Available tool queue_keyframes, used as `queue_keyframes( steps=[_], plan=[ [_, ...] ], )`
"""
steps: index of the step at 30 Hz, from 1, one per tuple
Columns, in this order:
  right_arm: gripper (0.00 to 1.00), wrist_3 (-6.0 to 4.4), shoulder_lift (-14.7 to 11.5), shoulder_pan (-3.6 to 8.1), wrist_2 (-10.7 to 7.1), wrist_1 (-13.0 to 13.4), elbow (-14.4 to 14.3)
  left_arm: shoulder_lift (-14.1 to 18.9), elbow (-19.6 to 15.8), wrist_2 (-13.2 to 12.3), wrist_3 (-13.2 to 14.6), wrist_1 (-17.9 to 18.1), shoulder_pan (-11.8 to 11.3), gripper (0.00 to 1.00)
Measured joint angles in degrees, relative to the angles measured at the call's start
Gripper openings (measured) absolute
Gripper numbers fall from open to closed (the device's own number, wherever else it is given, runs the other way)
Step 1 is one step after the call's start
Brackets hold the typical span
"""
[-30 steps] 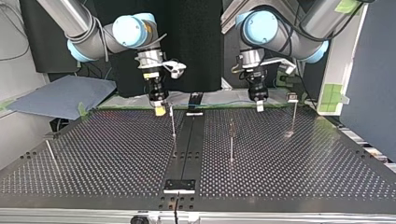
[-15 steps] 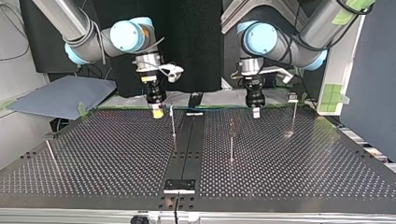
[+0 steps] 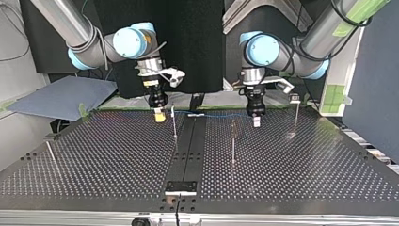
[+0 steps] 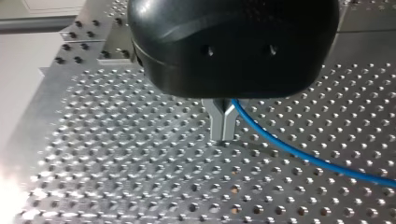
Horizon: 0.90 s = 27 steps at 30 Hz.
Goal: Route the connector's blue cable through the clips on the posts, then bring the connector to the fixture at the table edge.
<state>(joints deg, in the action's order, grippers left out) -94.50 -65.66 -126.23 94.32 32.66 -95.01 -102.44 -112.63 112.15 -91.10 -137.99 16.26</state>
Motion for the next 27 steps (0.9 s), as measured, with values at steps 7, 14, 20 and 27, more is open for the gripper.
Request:
queue_keyframes(
  steps=[7,14,20,27],
  plan=[
    [0.0,0.0,0.59,0.12,-0.29,-0.04,0.62,-1.08,2.05,-0.64,-0.2,-0.42,-0.74,0.0],
    [0.0,0.0,0.74,0.44,-0.38,-0.06,1.02,-1.18,4.02,-1.6,-0.3,-1.43,-1.63,0.0],
    [0.0,0.0,0.86,0.84,-0.53,-0.19,1.38,-1.83,4.58,-2.42,-0.31,-1.62,-2.3,0.0],
    [0.0,0.0,0.97,1.31,-0.83,-0.22,1.43,-4.09,5.51,-3.6,-0.44,-1.5,-2.6,0.0]
  ],
)
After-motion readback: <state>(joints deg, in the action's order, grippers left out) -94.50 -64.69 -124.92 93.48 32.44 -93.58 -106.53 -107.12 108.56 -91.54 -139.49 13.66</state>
